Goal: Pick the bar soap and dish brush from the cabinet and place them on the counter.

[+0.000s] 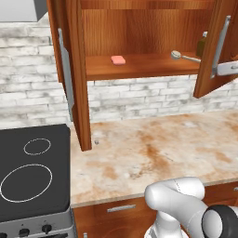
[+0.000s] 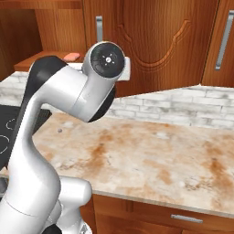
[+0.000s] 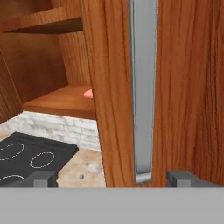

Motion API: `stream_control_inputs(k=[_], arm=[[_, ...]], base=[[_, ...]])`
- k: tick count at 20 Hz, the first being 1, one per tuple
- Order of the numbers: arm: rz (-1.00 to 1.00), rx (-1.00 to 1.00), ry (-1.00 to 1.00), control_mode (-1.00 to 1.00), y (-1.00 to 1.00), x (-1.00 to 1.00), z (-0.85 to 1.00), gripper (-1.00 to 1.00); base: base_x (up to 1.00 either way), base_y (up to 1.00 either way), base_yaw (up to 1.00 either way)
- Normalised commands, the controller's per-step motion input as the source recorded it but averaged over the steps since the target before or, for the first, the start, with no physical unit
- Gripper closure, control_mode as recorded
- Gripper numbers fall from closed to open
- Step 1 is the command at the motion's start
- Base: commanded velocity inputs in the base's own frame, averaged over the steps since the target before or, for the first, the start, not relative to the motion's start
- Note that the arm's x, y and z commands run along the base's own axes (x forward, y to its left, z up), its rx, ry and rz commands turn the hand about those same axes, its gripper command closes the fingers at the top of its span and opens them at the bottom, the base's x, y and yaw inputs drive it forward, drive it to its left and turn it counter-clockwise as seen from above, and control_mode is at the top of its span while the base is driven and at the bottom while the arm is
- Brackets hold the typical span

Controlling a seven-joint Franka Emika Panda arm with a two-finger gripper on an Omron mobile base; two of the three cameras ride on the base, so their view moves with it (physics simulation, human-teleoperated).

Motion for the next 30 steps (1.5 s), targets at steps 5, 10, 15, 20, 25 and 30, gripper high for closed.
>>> stream_control_inputs(k=[5,10,15,20,25,30], arm=[[-0.02,-0.18,0.04,-1.0,0.29,-0.14,0.0,-1.0],[0.0,-0.22,0.07,-1.0,0.29,-0.08,0.02,-1.0],[0.0,-0.25,0.11,-1.0,0.32,0.0,0.0,-1.0],[0.0,-0.25,0.07,-1.0,0.23,0.04,0.0,-1.0],[-0.03,-0.25,0.04,-1.0,0.17,0.12,-0.01,-1.0],[-0.02,-0.22,0.1,-1.0,0.07,0.17,-0.01,-1.0]], base=[[0.0,0.0,0.0],[0.0,0.0,0.0],[0.0,0.0,0.0],[0.0,0.0,0.0],[0.0,0.0,0.0],[0.0,0.0,0.0]])
